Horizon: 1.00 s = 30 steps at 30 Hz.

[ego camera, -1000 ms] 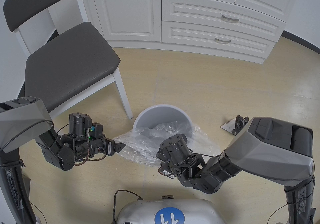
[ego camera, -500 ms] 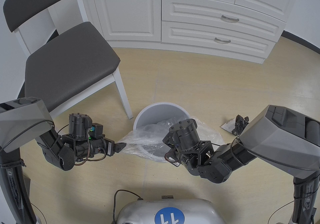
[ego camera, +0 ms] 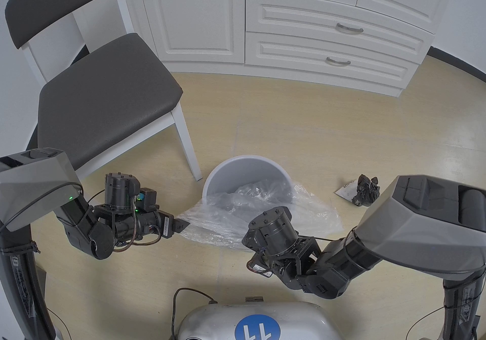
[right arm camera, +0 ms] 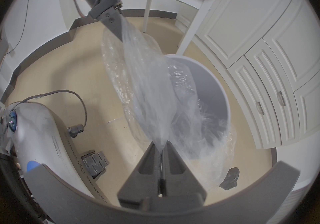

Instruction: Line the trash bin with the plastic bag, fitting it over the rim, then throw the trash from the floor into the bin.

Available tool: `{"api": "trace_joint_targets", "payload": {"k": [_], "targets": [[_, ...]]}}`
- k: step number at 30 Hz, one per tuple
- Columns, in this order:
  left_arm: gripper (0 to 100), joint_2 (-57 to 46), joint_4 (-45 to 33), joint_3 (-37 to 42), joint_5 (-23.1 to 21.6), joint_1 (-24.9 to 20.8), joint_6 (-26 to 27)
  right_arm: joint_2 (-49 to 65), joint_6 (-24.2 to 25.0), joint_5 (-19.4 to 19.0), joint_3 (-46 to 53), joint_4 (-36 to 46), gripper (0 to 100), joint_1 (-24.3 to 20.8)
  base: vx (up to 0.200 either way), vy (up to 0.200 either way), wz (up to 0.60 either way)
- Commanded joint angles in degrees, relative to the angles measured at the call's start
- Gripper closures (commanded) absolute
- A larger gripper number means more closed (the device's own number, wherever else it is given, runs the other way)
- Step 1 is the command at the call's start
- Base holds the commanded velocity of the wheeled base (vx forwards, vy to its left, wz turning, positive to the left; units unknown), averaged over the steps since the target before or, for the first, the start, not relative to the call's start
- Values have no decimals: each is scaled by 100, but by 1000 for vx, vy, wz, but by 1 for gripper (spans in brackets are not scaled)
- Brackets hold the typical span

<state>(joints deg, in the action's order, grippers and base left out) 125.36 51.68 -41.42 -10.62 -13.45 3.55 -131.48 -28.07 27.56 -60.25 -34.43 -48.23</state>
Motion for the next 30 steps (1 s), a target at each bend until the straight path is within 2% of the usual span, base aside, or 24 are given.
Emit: {"api": "trace_joint_targets", "payload": {"k": [1, 2, 3, 15, 26, 27, 30], "targets": [[0, 6, 0, 3, -2, 0, -3, -159, -5, -58, -13, 15, 100, -99, 0, 0, 0], [0, 6, 9, -6, -2, 0, -3, -150, -5, -120, 22, 15, 100, -152, 0, 0, 0], [0, 6, 0, -6, -2, 0, -3, -142, -5, -137, 39, 15, 0, -178, 0, 0, 0], [0, -11, 9, 3, -2, 17, 6, -62, 48, -137, -268, -3, 0, -108, 0, 0, 0], [0, 6, 27, -6, -2, 44, 14, -159, 39, -128, -620, 6, 0, 243, 0, 0, 0], [0, 6, 27, -6, -2, 44, 14, -168, 39, -128, -611, 6, 100, 261, 0, 0, 0], [0, 6, 27, 3, -2, 44, 14, -150, 39, -128, -629, -3, 100, 261, 0, 0, 0]]}}
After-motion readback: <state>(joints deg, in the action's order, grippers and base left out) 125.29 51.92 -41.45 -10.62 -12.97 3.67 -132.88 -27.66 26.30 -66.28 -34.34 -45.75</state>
